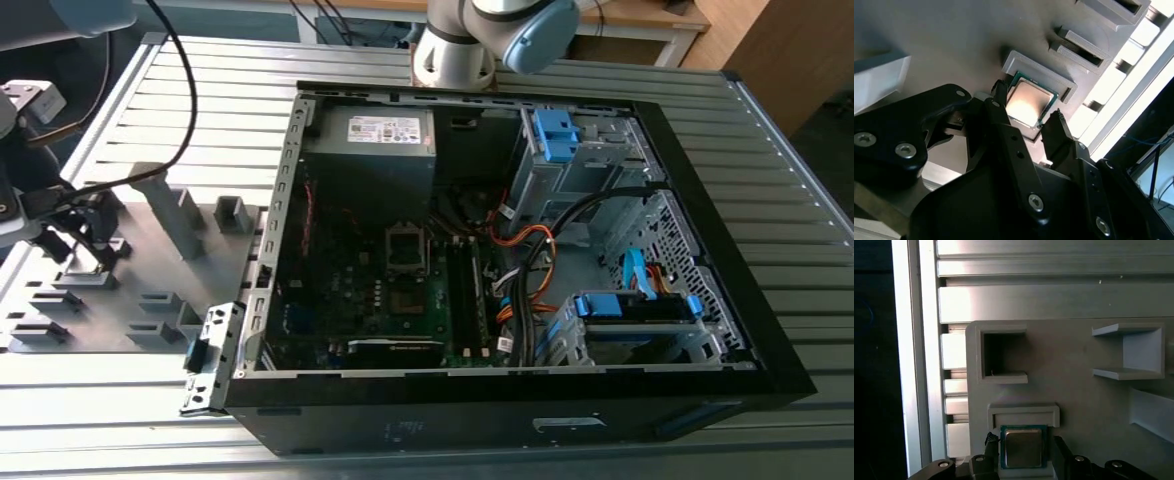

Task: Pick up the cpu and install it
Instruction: 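Pick up the cpu and move it towards the insertion slot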

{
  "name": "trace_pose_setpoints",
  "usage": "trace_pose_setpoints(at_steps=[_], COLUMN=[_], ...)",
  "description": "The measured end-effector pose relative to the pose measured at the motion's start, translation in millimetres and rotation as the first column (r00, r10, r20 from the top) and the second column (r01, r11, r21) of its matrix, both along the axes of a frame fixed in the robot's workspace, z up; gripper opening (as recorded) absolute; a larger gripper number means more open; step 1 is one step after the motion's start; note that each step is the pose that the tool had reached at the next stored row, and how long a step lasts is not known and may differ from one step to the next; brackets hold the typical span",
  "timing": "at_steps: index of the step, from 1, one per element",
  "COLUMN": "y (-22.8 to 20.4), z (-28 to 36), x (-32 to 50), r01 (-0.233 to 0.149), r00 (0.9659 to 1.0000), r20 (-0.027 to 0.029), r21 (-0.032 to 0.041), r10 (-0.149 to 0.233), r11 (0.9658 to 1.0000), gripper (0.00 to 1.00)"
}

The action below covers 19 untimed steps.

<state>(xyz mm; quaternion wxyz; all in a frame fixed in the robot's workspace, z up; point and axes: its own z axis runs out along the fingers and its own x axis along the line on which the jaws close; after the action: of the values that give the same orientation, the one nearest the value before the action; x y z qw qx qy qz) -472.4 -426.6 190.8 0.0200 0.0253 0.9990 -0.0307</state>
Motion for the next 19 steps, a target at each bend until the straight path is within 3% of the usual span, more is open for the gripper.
trace_pose_setpoints(at_steps=[19], y=[0.0], z=[-7.1], x=[-2.3], r01=[-0.001], r00=[1.0000], r20=[-0.0001], r21=[-0.0055], r10=[0.001], r11=[1.0000], gripper=[0.55])
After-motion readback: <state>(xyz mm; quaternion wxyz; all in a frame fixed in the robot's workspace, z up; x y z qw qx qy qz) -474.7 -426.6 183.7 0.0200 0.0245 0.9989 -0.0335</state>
